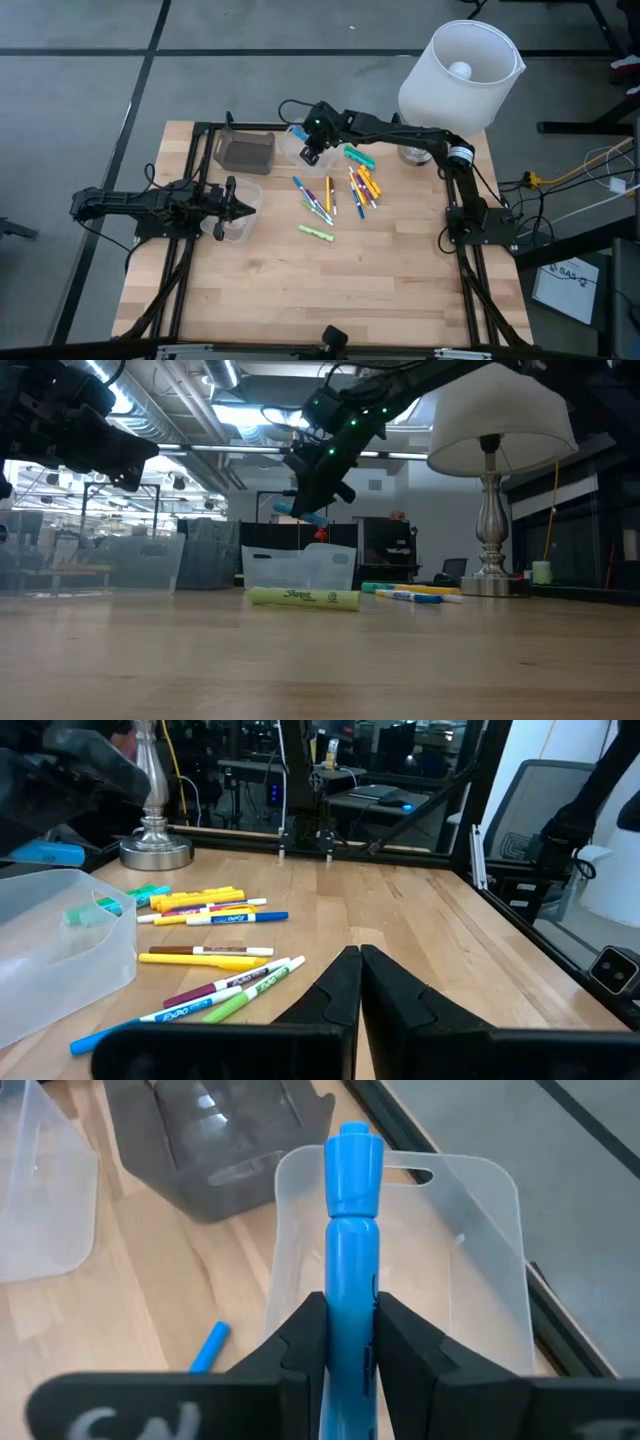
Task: Pick & Place Markers
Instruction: Put the blue highlighter into the top transparent bin, then put the right yellow highlighter into the top transparent bin
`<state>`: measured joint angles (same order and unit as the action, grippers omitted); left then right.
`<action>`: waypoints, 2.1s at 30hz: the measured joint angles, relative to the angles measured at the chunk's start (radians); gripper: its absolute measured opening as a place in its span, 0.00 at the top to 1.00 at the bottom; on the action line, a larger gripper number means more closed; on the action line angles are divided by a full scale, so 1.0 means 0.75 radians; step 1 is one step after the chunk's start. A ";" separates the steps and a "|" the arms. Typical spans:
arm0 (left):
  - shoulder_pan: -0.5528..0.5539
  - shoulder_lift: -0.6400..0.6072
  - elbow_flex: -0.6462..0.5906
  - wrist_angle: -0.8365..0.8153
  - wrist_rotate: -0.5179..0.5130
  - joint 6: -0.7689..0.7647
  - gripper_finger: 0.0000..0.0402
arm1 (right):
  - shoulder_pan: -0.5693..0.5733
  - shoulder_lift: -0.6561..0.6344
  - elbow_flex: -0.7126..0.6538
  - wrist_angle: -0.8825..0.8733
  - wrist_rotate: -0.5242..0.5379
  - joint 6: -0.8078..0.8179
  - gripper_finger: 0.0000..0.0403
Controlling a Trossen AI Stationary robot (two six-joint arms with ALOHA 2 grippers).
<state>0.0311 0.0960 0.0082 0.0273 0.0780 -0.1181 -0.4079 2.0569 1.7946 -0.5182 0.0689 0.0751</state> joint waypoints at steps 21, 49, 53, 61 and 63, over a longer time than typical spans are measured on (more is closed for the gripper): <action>0.000 0.000 0.000 -0.001 0.001 0.000 0.98 | -0.090 0.102 0.031 -0.068 -0.096 0.019 0.81; 0.000 0.000 0.000 -0.001 0.002 0.000 0.98 | -0.145 0.102 0.031 -0.033 -0.083 -0.045 0.80; 0.000 0.000 0.000 -0.001 0.002 0.000 0.98 | -0.145 0.102 0.031 -0.033 -0.082 -0.044 0.77; 0.000 0.000 0.000 -0.001 0.002 0.000 0.98 | -0.145 0.102 0.031 -0.033 -0.083 -0.039 0.69; 0.000 0.000 0.000 -0.001 0.002 0.000 0.98 | -0.145 0.102 0.031 -0.033 -0.083 -0.035 0.68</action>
<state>0.0308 0.0962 0.0081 0.0265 0.0792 -0.1181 -0.5163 2.1334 1.8179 -0.5427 0.0067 0.0486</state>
